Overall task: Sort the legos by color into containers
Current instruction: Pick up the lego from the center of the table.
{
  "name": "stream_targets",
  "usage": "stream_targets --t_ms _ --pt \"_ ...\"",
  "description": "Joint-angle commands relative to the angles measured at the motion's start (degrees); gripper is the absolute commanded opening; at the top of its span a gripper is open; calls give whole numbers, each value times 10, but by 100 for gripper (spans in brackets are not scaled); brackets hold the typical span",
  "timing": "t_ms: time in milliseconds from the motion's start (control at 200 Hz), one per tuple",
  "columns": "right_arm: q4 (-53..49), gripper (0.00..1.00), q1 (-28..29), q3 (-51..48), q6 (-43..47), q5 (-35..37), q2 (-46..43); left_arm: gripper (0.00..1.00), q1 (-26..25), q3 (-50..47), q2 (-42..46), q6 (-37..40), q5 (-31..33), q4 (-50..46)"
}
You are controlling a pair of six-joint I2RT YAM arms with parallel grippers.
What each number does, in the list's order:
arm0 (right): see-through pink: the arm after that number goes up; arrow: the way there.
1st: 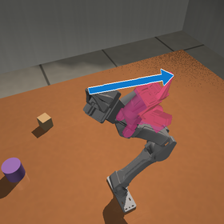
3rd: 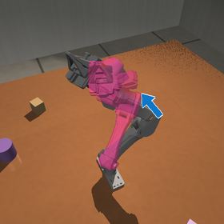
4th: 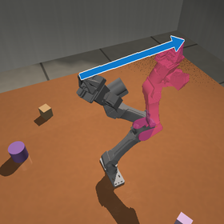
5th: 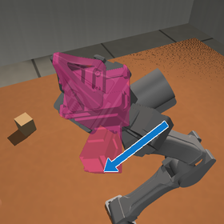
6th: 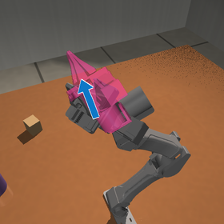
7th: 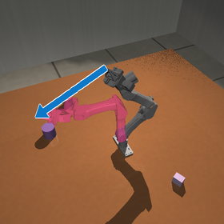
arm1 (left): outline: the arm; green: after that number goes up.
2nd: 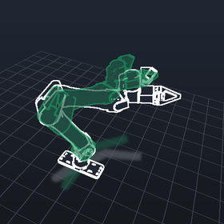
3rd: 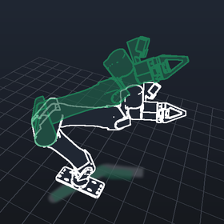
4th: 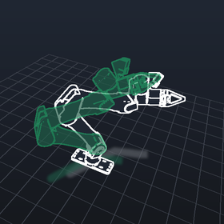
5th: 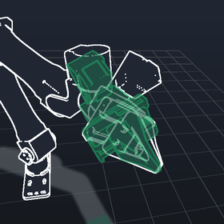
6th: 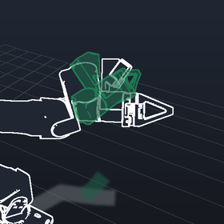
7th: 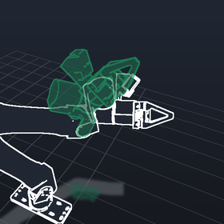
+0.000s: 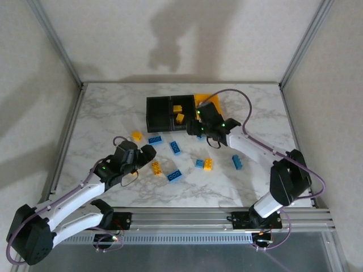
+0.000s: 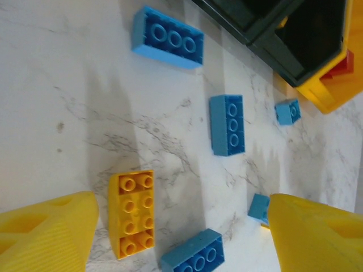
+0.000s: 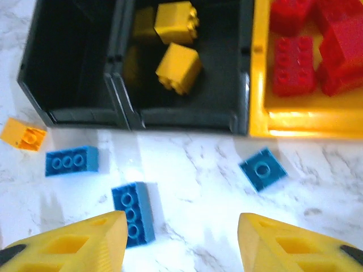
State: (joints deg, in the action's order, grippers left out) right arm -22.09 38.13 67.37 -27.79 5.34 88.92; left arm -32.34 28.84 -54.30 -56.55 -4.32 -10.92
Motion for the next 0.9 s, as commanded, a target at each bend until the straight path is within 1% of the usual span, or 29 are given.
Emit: stream_targets --t_ms 0,75,185,416,596,816,896 --pt "-6 55 -1 -58 -21 20 -45 78 -21 18 -21 24 -44 57" --pt "-13 57 -5 -96 -32 25 -65 78 -38 18 -40 26 -58 86" --pt "-6 59 -9 -149 -52 20 -84 78 -60 22 -69 24 -60 109" --pt "19 58 -10 -221 -92 6 -86 79 -93 34 -125 25 -71 144" --pt "39 56 -9 -250 -116 0 -75 79 -102 33 -143 17 -69 159" --pt "52 57 -10 -252 -116 -10 -44 78 -102 35 -146 18 -61 147" --pt "53 55 -10 -251 -115 -6 -33 78 -102 33 -144 17 -58 146"
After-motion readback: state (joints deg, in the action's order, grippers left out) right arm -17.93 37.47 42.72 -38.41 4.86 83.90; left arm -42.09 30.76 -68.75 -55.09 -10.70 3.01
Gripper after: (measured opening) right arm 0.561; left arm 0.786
